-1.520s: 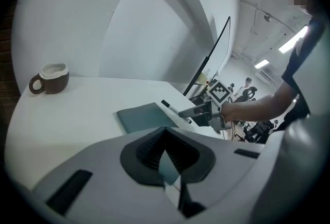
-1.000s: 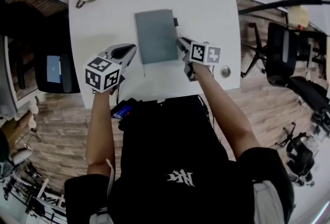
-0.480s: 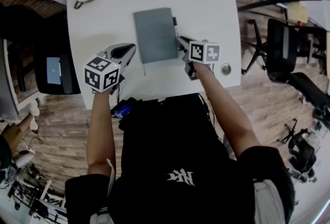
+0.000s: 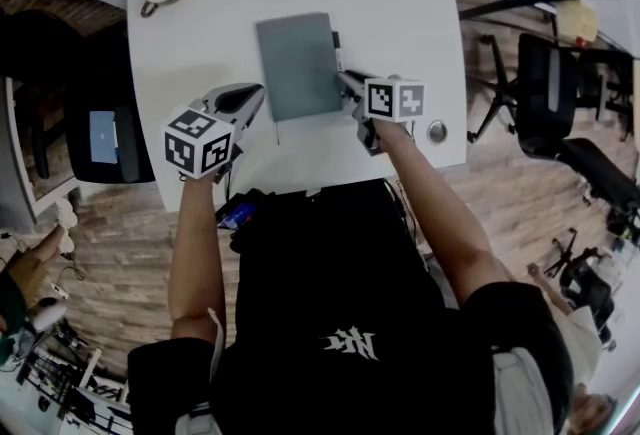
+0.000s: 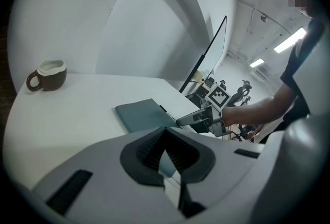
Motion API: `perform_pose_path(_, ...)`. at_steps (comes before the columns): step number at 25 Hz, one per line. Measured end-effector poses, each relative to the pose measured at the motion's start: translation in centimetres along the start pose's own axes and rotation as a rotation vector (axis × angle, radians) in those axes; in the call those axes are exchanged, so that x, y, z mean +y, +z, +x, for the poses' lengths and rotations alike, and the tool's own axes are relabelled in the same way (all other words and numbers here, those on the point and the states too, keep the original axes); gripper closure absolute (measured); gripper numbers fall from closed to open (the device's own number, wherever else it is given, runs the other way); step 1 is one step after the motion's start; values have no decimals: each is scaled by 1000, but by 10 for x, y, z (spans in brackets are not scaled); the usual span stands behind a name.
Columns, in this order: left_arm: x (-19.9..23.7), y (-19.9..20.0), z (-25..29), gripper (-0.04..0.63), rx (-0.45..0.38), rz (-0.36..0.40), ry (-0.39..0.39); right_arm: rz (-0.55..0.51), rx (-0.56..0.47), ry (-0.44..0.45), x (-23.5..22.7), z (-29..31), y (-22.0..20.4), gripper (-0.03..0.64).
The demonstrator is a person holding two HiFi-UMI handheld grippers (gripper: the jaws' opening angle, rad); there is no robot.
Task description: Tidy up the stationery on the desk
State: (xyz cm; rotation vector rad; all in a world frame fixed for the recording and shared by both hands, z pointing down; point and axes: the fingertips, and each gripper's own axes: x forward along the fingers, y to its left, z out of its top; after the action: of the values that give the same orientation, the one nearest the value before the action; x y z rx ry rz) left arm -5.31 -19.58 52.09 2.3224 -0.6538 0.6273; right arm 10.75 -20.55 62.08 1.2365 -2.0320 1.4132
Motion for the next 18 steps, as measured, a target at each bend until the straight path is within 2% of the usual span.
perform_pose_path(5,-1,-1,-2,592,-1,5,3,-14,-6,10,2,0,1,522)
perform_pose_path(11,-2,-2,-10,592,-15,15,-5,-29,-39,-19,2,-5,9,520)
perform_pose_path(18,-15,17,-27,592,-85,28,-41,-139,-182,-27,32,-39,46,520)
